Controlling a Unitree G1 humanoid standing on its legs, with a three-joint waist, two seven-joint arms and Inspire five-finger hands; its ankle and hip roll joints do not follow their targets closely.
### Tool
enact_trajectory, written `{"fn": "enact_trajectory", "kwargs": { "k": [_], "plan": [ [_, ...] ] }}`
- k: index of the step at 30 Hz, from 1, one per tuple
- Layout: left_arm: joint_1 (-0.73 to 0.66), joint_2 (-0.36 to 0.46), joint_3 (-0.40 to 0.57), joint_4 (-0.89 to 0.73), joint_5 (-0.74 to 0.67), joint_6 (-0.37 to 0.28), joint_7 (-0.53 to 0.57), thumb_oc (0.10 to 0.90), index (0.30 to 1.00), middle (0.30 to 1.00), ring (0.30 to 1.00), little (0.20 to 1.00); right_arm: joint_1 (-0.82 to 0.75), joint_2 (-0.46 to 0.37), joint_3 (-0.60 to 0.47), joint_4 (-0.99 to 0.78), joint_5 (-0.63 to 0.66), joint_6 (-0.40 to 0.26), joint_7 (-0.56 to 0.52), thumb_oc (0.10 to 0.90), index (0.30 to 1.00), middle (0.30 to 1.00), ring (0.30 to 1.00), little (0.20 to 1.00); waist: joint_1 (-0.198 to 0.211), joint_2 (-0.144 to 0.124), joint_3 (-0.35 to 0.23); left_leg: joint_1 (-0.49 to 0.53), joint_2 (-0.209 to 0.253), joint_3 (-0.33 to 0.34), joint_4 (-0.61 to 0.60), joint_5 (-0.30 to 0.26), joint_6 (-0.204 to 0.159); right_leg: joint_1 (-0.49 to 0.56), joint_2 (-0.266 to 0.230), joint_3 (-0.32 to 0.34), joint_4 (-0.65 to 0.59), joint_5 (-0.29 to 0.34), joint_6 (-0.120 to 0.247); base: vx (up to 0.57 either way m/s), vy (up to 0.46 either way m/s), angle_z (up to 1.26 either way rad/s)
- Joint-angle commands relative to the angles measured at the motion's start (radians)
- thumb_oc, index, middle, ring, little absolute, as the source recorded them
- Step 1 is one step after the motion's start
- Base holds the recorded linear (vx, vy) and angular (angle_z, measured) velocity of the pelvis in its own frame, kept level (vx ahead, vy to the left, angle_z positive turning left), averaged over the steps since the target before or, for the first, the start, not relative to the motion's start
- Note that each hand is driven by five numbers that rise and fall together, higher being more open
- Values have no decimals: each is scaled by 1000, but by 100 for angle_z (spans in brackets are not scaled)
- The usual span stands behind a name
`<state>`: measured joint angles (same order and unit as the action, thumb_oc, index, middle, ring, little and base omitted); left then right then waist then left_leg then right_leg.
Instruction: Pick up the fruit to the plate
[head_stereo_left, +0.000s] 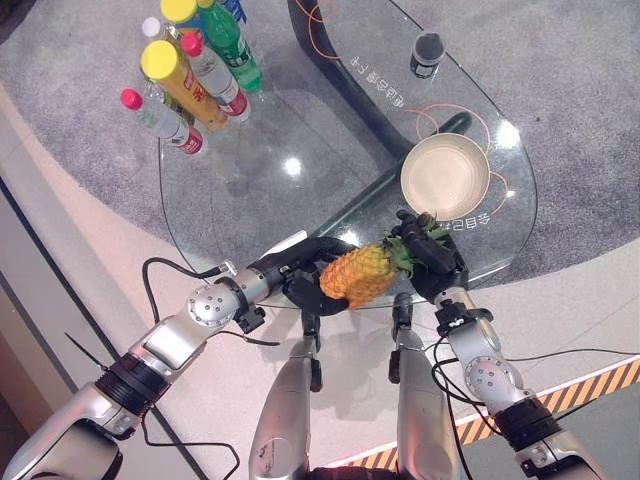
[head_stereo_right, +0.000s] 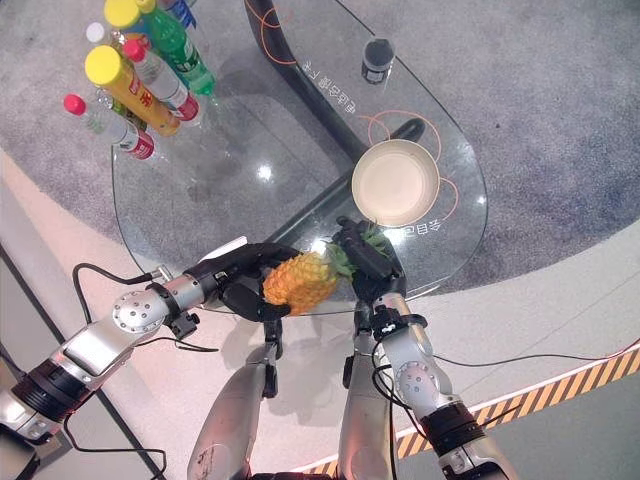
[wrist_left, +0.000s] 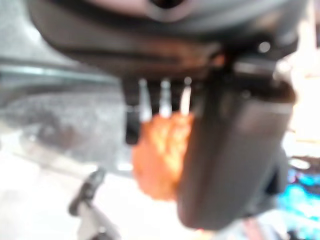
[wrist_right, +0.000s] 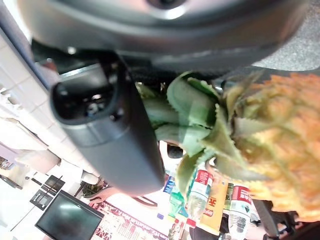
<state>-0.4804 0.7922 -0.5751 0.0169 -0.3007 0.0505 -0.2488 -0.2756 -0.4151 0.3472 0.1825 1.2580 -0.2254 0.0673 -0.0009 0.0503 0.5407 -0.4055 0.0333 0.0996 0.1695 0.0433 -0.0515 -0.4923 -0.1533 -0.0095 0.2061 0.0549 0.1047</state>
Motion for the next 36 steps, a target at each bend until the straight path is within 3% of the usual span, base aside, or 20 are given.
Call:
{"fn": "enact_trajectory", "kwargs": {
  "k": [1, 6, 7, 8, 9, 26, 36],
  "plan": [
    [24, -21, -39, -160, -20, -52, -30, 100, 300, 300, 300, 200, -159, 67, 9, -196, 32, -59, 192, 100, 300, 300, 300, 200, -16, 11, -21, -55, -78, 3, 111, -75, 35, 52, -11, -91, 8, -2, 11, 0, 0, 0],
    [31, -33, -29, -157, -58, -37, -24, 100, 300, 300, 300, 200, -157, 72, 3, -201, 37, -66, 194, 100, 300, 300, 300, 200, -16, 11, -21, -53, -78, 3, 111, -75, 35, 55, -11, -93, 9, -3, 11, 0, 0, 0],
    [38, -48, -23, -151, -82, -27, -17, 435, 587, 587, 587, 535, -156, 80, 1, -205, 42, -75, 200, 100, 300, 300, 300, 200, -16, 11, -21, -46, -78, 3, 108, -75, 36, 59, -10, -95, 9, -4, 10, 0, 0, 0],
    [42, -53, -19, -152, -84, -23, -10, 693, 808, 808, 808, 793, -155, 85, -1, -211, 45, -79, 202, 100, 300, 300, 300, 200, -16, 10, -21, -45, -78, 2, 107, -75, 36, 60, -10, -96, 9, -5, 10, 0, 0, 0],
    [47, -60, -14, -153, -73, -19, -8, 800, 900, 900, 900, 900, -155, 88, -5, -219, 40, -80, 198, 100, 300, 300, 300, 200, -15, 10, -21, -43, -78, 2, 105, -74, 37, 61, -8, -97, 8, -5, 10, 0, 0, 0],
    [72, -68, 15, -165, -50, -13, -25, 800, 900, 900, 900, 900, -145, 75, -21, -266, -2, -87, 170, 100, 300, 300, 300, 200, -18, 6, -21, -33, -75, 4, 104, -73, 35, 68, -3, -104, 11, -9, 5, 0, 0, 0],
    [78, -49, 33, -178, -60, 1, -24, 800, 900, 900, 900, 900, -152, 17, -52, -315, -145, -120, 79, 100, 300, 300, 300, 200, -23, -2, -21, -27, -68, 8, 104, -73, 34, 73, 2, -106, 12, -13, 5, 0, 0, 0]
  ]
}}
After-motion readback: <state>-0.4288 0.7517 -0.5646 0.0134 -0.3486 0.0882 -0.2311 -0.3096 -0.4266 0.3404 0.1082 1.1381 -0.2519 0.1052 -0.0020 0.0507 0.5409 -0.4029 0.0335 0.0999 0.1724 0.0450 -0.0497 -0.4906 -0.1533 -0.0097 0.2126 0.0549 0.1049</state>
